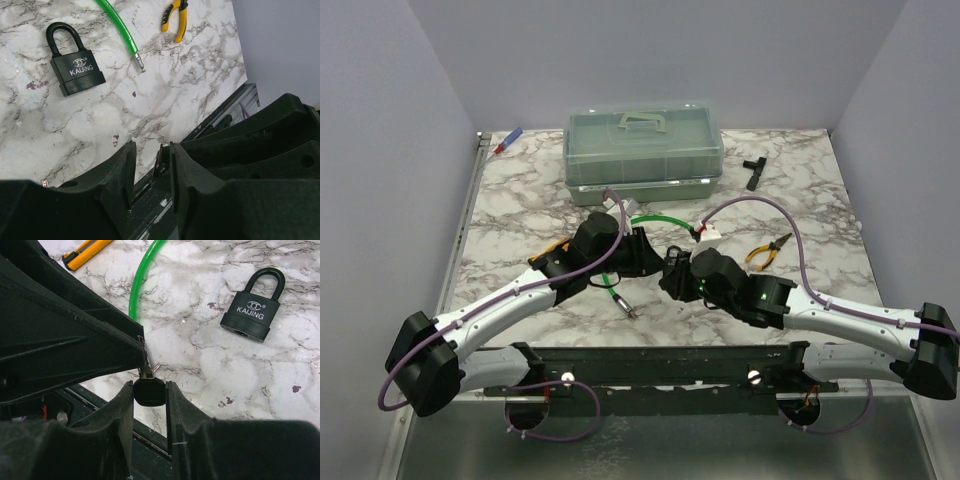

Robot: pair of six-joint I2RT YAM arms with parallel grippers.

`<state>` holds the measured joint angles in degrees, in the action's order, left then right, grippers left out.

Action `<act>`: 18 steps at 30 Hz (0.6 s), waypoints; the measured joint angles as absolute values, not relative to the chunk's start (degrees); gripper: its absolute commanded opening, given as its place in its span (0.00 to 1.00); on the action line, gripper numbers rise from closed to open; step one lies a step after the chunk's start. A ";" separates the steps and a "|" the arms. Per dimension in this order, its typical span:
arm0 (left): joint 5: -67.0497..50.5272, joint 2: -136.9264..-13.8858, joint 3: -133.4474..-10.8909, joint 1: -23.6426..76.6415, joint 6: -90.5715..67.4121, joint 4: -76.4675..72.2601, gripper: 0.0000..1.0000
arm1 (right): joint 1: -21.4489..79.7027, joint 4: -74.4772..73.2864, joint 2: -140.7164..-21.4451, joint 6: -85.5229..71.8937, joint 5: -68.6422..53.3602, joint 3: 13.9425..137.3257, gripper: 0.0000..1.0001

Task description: Unlock with the key

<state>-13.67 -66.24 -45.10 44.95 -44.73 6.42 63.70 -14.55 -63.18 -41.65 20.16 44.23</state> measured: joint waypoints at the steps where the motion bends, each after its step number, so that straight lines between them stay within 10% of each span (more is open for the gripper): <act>1: -13.82 -66.35 -45.04 44.95 -44.82 6.07 0.32 | 63.70 -14.50 -63.18 -41.52 20.14 44.23 0.20; 8: -14.79 -67.16 -43.88 44.95 -45.65 3.01 0.00 | 63.70 -13.13 -62.70 -40.97 19.99 43.94 0.20; 12: -15.57 -67.44 -43.51 44.95 -46.39 1.54 0.00 | 63.70 -12.84 -62.15 -40.60 19.81 43.42 0.24; 18: -15.59 -67.85 -43.03 44.95 -47.97 0.40 0.00 | 63.70 -12.25 -61.25 -39.99 19.92 42.74 0.85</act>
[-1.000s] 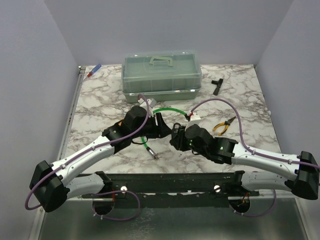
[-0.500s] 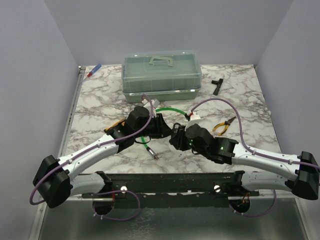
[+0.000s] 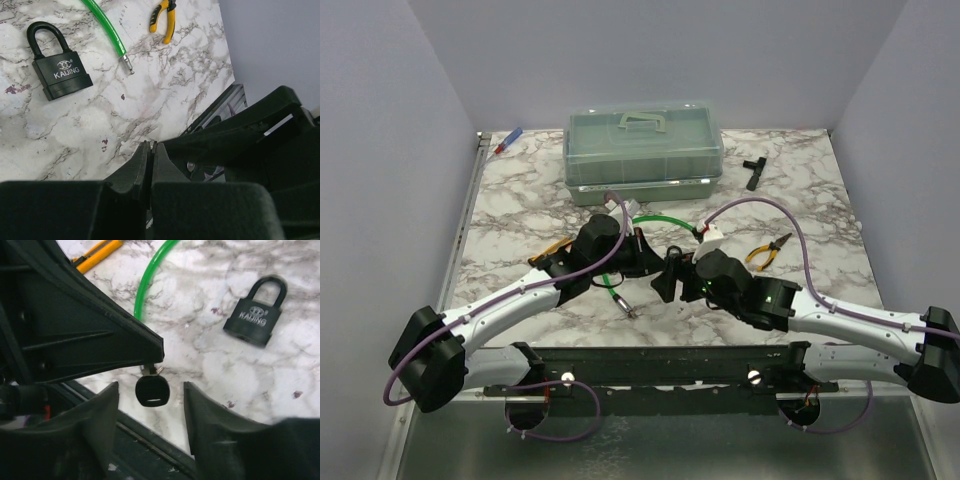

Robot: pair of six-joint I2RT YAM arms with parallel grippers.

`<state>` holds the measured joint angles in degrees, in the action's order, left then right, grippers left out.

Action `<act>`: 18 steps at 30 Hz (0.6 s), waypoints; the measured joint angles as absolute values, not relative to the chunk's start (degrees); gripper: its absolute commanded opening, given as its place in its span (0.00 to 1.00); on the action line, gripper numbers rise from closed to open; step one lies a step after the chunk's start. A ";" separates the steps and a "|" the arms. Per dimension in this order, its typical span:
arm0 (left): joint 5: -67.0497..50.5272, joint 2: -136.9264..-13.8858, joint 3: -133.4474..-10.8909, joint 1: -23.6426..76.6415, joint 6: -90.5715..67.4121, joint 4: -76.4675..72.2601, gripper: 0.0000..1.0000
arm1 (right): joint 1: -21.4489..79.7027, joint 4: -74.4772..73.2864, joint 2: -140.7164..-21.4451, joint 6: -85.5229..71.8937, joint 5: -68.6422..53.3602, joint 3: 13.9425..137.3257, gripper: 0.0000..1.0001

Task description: Unlock with the key

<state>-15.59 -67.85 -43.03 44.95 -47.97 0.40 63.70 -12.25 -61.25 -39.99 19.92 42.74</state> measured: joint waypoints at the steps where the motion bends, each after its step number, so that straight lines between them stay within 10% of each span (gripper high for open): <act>1: -15.55 -68.03 -43.03 44.91 -48.56 0.43 0.00 | 63.70 -11.99 -61.08 -39.42 19.94 42.72 0.88; 18: -9.72 -69.95 -46.61 42.70 -55.96 11.60 0.00 | 63.70 7.11 -51.53 -11.62 11.92 29.26 0.93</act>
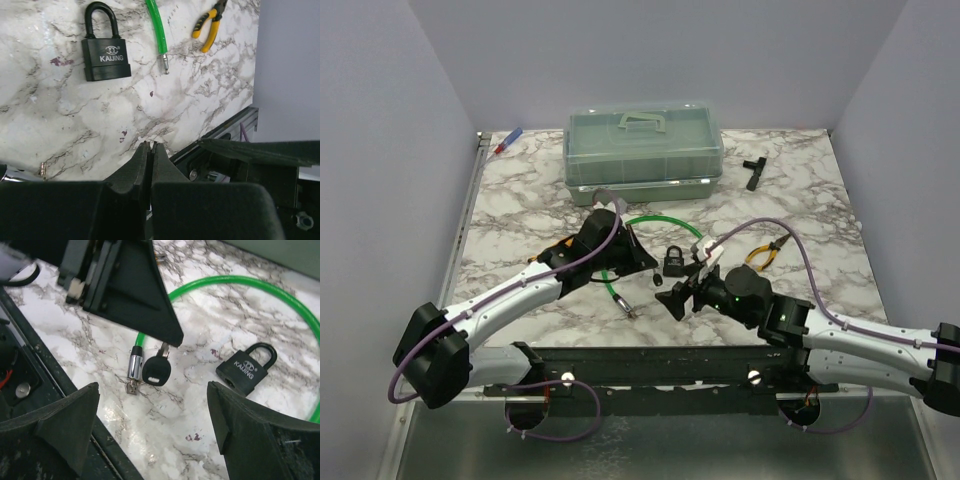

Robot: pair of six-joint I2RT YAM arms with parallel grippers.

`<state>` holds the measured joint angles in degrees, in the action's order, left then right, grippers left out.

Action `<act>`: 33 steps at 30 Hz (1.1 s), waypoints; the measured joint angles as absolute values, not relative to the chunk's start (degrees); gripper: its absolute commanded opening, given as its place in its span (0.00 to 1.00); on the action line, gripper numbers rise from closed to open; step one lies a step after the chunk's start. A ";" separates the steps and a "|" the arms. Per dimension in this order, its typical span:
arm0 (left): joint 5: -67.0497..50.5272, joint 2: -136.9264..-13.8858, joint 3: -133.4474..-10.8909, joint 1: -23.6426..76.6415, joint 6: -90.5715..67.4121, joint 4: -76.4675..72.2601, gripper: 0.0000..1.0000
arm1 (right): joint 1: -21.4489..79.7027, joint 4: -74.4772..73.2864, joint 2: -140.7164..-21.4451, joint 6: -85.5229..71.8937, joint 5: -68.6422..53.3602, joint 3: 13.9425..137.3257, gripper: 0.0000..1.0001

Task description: Unlock with the key

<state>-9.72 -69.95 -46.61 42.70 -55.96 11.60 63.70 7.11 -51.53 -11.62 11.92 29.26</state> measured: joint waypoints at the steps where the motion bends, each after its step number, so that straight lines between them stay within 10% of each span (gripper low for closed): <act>1: -9.74 -69.97 -47.07 42.26 -56.40 12.19 0.00 | 63.70 8.58 -50.83 -9.76 11.07 28.32 0.93; 33: -26.85 -73.82 -50.15 35.64 -66.02 15.86 0.00 | 67.05 29.95 -53.28 24.10 -3.27 20.38 0.71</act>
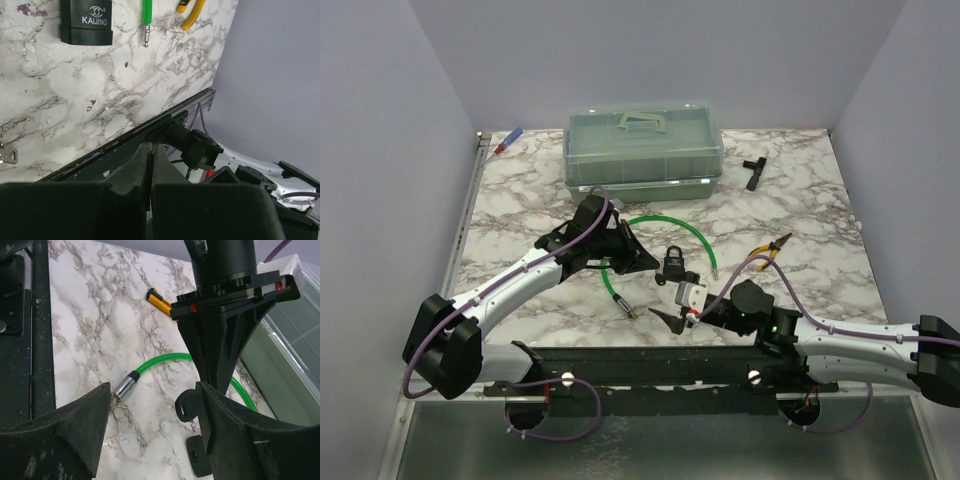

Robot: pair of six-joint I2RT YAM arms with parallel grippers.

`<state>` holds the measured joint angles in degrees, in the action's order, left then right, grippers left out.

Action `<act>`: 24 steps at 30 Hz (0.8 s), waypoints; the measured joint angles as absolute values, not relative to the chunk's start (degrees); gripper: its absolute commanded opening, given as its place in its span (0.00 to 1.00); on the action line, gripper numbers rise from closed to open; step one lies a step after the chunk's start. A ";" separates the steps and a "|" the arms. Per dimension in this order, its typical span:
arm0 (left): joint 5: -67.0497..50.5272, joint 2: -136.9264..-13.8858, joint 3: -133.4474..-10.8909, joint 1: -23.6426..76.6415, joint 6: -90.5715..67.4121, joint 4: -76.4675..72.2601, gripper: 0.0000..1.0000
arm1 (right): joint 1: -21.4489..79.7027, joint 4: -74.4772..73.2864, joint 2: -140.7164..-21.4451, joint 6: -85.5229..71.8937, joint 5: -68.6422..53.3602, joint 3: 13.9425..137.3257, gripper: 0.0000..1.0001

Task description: Unlock with the key

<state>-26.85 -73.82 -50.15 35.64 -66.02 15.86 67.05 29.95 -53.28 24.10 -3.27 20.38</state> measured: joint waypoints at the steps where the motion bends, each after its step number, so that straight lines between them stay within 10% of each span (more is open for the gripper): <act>1: -27.09 -73.93 -50.15 35.62 -66.15 15.88 0.00 | 67.20 30.00 -53.78 24.43 -3.27 20.38 0.71; 24: -32.80 -74.06 -50.15 34.46 -68.66 15.97 0.00 | 73.52 37.85 -59.86 37.60 15.55 20.14 0.44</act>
